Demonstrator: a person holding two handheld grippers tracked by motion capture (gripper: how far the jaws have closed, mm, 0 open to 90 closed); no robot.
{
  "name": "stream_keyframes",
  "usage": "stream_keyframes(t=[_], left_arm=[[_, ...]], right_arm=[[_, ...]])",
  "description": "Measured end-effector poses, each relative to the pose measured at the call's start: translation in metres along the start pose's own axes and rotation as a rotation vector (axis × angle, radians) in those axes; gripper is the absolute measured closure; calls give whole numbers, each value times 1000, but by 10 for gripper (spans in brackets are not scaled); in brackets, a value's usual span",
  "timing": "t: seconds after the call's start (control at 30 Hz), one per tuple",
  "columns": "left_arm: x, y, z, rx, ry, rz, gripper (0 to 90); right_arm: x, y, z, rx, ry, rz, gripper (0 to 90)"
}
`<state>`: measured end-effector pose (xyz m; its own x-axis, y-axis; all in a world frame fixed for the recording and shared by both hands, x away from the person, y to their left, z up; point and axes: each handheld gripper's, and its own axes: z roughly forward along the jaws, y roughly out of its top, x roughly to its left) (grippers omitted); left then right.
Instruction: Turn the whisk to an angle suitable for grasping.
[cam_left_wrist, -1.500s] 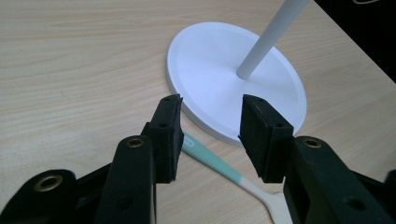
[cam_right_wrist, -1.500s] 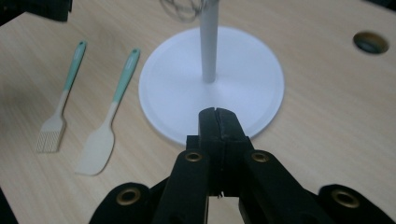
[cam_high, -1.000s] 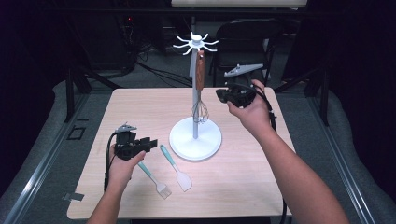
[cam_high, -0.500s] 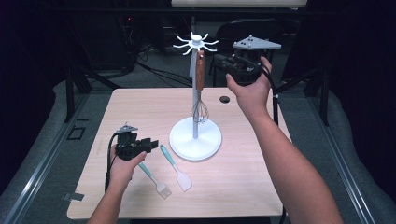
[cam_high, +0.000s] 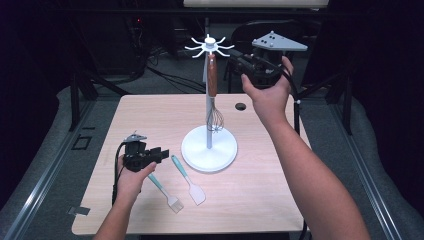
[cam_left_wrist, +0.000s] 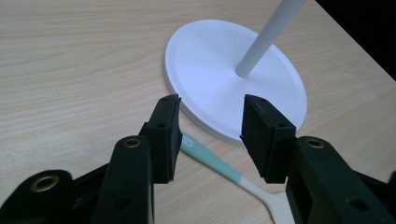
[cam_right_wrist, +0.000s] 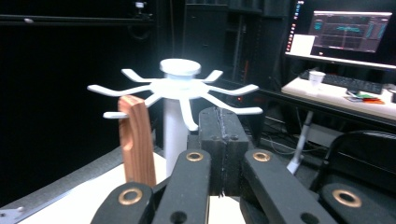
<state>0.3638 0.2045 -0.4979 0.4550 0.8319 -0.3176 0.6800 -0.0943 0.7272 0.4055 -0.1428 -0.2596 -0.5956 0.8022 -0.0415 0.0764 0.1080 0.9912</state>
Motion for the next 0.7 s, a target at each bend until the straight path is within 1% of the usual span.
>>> stream_keyframes(t=[0.1,0.13,0.2,0.27,0.4,0.57,0.7], left_arm=[[0,0,0,-5,2,-1,568],[0,0,0,-6,3,-1,569],[0,0,0,-5,4,0,569],[1,0,0,-5,2,0,569],[1,-1,1,-4,1,-4,569],[1,-2,3,4,3,0,569],[0,-2,4,7,6,0,569]], right_arm=[[4,0,0,-1,11,-3,900],[8,0,0,0,15,-12,900],[12,0,1,3,23,-20,900],[16,0,2,-2,18,-37,900],[21,0,4,0,24,-49,900],[24,0,5,4,32,-55,900],[26,0,6,3,44,-50,900]])
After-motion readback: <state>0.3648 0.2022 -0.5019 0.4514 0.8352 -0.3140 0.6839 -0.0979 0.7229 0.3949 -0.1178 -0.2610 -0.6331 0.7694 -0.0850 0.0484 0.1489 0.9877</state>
